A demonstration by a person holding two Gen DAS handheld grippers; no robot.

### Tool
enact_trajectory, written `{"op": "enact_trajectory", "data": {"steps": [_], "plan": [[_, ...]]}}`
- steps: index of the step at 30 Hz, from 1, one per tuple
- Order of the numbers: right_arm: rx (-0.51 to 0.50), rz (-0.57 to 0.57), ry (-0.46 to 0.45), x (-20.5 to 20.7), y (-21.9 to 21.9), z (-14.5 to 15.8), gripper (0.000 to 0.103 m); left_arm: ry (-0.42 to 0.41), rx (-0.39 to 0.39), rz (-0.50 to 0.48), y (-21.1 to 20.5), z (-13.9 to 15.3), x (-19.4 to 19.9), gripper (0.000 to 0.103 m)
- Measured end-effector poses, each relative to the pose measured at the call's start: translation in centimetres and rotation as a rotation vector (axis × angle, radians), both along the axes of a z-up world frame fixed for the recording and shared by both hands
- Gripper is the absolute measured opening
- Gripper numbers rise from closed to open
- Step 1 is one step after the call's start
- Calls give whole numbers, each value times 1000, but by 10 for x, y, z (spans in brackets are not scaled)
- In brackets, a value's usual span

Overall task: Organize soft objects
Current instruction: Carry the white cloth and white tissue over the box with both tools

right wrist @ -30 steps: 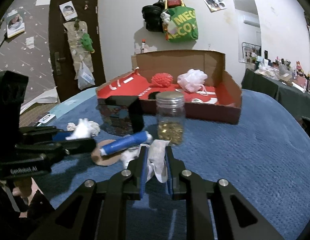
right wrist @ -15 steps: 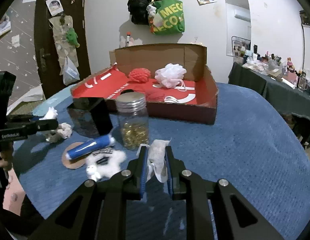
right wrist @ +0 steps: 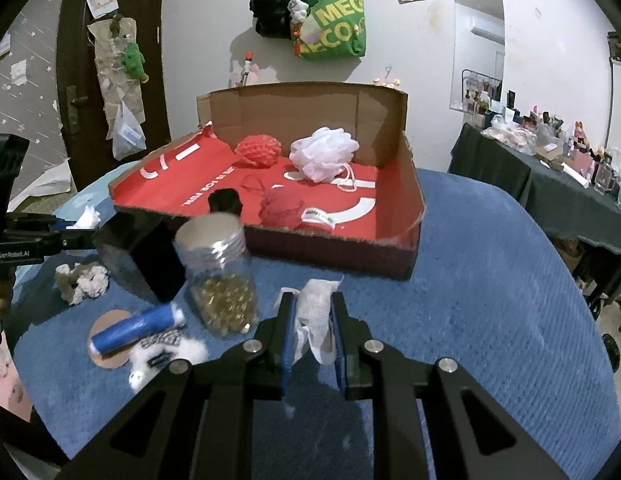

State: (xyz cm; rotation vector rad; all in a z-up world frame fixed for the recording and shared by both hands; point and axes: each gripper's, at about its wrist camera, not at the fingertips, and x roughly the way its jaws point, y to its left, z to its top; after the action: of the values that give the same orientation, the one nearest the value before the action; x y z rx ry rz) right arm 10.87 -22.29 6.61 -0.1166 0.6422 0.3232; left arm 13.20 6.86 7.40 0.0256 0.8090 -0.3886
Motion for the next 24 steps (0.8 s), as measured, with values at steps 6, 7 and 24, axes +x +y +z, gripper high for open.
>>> {"op": "enact_trajectory", "data": {"steps": [6,7,24], "plan": [[-16,5,-7,14,2,8,18,9,1,-30,-2,4,18,24],[-18,6,-9,16,2,10,18,10,2,-34,-3,5,22,24],[-90,39,-34,68,21,35,18,26,29,-107,-17,21,70,24]]}}
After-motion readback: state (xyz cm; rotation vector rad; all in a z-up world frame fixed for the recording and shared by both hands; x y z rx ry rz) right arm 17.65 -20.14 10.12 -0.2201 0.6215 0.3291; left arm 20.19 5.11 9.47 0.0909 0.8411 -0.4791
